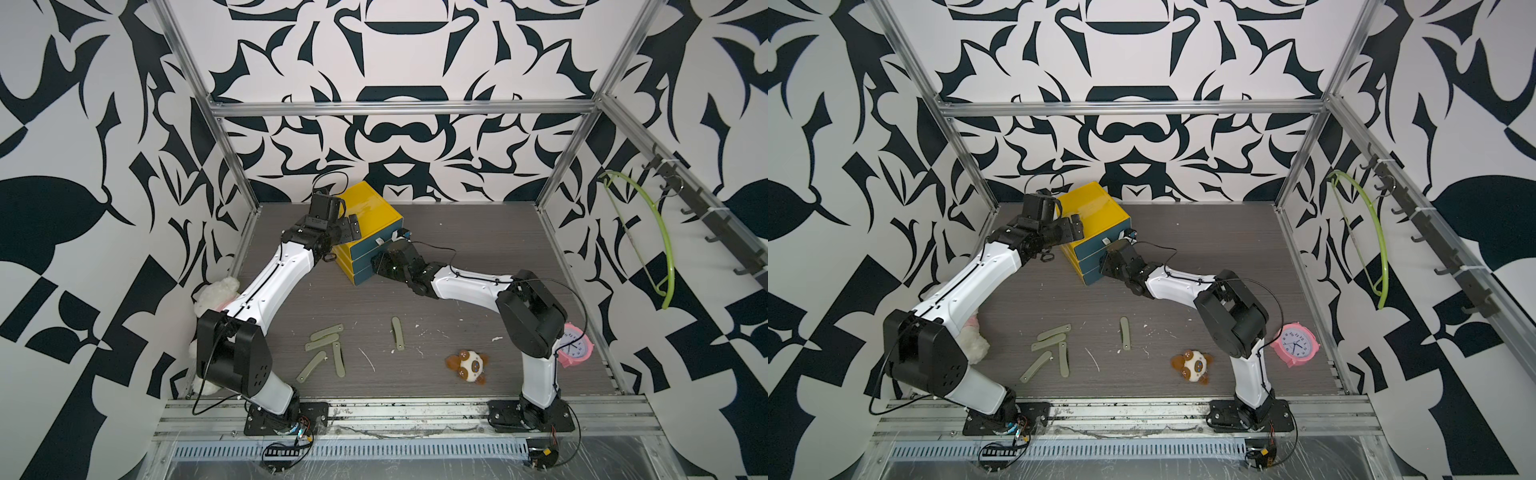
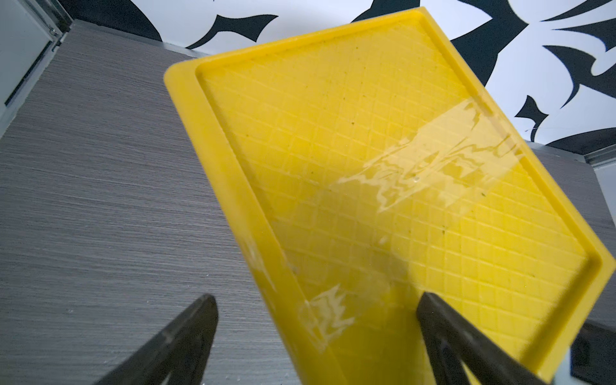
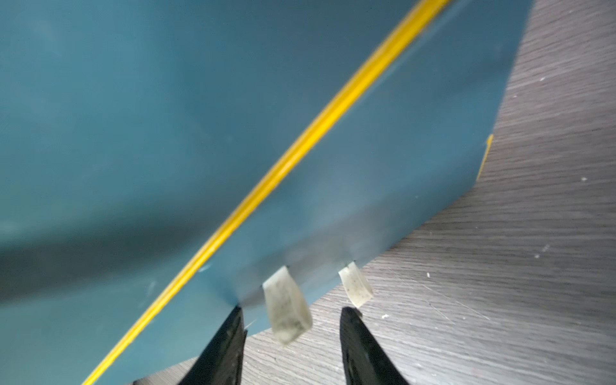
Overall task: Place the fruit knives into the drawer by color
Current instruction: Close the drawer in the storage box, then open the drawer in the storage box.
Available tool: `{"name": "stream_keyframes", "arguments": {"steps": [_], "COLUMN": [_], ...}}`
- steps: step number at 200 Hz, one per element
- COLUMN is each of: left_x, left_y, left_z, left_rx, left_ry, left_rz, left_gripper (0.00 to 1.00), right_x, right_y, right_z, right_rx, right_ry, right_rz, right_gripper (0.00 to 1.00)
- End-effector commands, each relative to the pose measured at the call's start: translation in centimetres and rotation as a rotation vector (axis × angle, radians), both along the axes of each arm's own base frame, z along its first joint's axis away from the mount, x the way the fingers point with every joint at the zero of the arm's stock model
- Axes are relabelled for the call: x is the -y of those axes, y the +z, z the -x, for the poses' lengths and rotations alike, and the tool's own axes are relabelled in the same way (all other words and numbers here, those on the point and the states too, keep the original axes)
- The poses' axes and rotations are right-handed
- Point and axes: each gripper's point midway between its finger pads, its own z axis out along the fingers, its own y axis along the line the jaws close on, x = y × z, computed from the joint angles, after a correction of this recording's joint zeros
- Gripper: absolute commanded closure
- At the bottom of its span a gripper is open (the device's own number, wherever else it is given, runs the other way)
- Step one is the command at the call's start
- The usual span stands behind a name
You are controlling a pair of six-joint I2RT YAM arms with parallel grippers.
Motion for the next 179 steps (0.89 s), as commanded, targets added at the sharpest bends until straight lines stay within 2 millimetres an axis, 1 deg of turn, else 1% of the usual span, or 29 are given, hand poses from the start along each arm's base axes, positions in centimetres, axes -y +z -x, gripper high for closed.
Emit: {"name": "stream_keyframes", "arguments": {"steps": [1,12,24,46,68,87,108,151,179], "left_x": [-1.1,-1.1,-1.1,-1.1,-1.0,-1.1,-1.1,-1.1,-1.1], "left_y": [-4.6,-4.5,-4.4,-4.2,-4.3,-4.3,-4.2,-4.6,-4.5], "left_z": [2.5,2.5,2.5,2.4,2.4,2.4,2.4,2.4,2.3], "left_rx": [-0.164,-0.159,-0.155,-0.15,-0.156,-0.157,-0.157,-0.163,-0.161], "left_ry": [-0.014,-0.013,-0.014,-0.012,-0.015,-0.014,-0.015,-0.017,-0.019], "left_rz": [-0.075,-0.073,-0.069,-0.063,-0.057,-0.056,-0.052,-0.05,-0.051], "left_gripper": [0.01,0.01,0.01,0.01,0.01,0.01,0.01,0.01,0.01], "right_x": [0.9,1.7,2.3,1.5,1.0,0.7,0.4,0.3,0.3], "right_y": [4.2,3.5,2.2,0.6,-0.9,-1.2,-0.9,-2.2,-2.4], "right_z": [0.8,1.5,2.1,2.1,1.0,0.2,-0.4,-1.1,-1.7], "right_rx": [0.072,0.049,0.014,-0.022,-0.057,-0.048,-0.03,-0.051,-0.05], "right_ry": [-0.015,-0.028,-0.043,-0.031,-0.047,-0.062,-0.062,-0.086,-0.097], "right_rz": [-0.101,-0.098,-0.098,-0.144,-0.221,-0.277,-0.29,-0.309,-0.326], "right_gripper": [0.52,0.52,0.52,0.53,0.53,0.53,0.53,0.55,0.58]}}
